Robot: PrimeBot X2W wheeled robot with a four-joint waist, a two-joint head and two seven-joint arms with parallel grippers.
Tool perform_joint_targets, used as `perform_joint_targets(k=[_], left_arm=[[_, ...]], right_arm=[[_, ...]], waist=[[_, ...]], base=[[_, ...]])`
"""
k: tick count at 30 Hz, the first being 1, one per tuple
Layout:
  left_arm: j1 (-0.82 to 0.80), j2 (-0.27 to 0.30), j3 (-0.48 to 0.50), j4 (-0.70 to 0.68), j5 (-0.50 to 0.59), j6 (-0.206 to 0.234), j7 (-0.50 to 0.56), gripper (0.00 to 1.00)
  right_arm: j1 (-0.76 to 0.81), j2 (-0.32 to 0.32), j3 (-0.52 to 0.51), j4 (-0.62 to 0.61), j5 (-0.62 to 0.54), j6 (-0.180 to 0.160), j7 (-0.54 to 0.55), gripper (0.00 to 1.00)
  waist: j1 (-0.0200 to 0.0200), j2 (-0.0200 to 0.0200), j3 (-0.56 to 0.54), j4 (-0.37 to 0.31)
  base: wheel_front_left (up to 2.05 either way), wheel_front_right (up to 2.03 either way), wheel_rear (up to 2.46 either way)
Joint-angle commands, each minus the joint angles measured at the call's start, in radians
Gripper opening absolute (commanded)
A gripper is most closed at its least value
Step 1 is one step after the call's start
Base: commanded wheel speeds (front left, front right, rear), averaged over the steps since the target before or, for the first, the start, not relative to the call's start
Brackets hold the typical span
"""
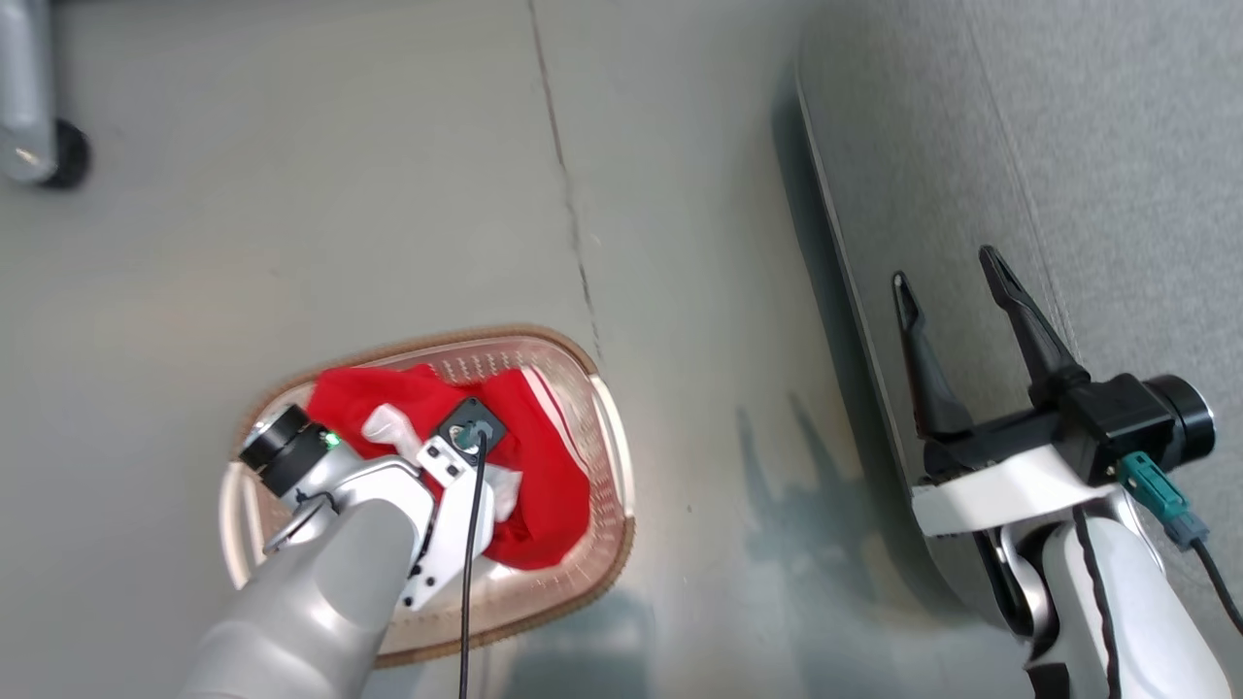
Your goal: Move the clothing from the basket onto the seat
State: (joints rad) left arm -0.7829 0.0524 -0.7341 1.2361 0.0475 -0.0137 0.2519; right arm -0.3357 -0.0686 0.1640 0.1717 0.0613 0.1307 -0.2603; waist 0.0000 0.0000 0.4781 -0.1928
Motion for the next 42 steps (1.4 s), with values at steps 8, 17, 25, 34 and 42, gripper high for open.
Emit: perform_joint_targets(k=[8,17,25,34,42], left_arm=[[0.061,0.002,0.044,-0.030,-0.077,0.044,-0.320,0.00],[0.063,-0.001,0.092,-0.076,-0.160,0.050,-0.515,0.00],[0.139,0.020,0.165,-0.424,-0.186,0.101,-0.518,0.00],[0.282,0.019,0.317,-0.850,-0.178,0.102,-0.518,0.00],[0.342,0.003,0.368,-1.086,-0.200,0.043,-0.516,0.00]], right_arm=[[0.073,-0.036,-0.020,0.000,0.014,0.000,-0.005,1.00],[0.128,-0.051,-0.006,0.016,0.025,0.000,-0.005,1.00],[0.163,-0.050,-0.001,0.023,0.033,0.000,-0.005,1.00],[0.194,-0.047,0.033,0.008,0.046,0.000,-0.005,1.00],[0.213,-0.056,0.052,-0.004,0.048,0.000,-0.005,1.00]], waist=[[0.0000,0.0000,-0.204,0.098],[0.0000,0.0000,-0.348,0.129],[0.0000,0.0000,-0.427,0.146],[0.0000,0.0000,-0.470,0.140],[0.0000,0.0000,-0.489,0.140]], base=[[0.00,0.00,0.00],[0.00,0.00,0.00],[0.00,0.00,0.00],[0.00,0.00,0.00],[0.00,0.00,0.00]])
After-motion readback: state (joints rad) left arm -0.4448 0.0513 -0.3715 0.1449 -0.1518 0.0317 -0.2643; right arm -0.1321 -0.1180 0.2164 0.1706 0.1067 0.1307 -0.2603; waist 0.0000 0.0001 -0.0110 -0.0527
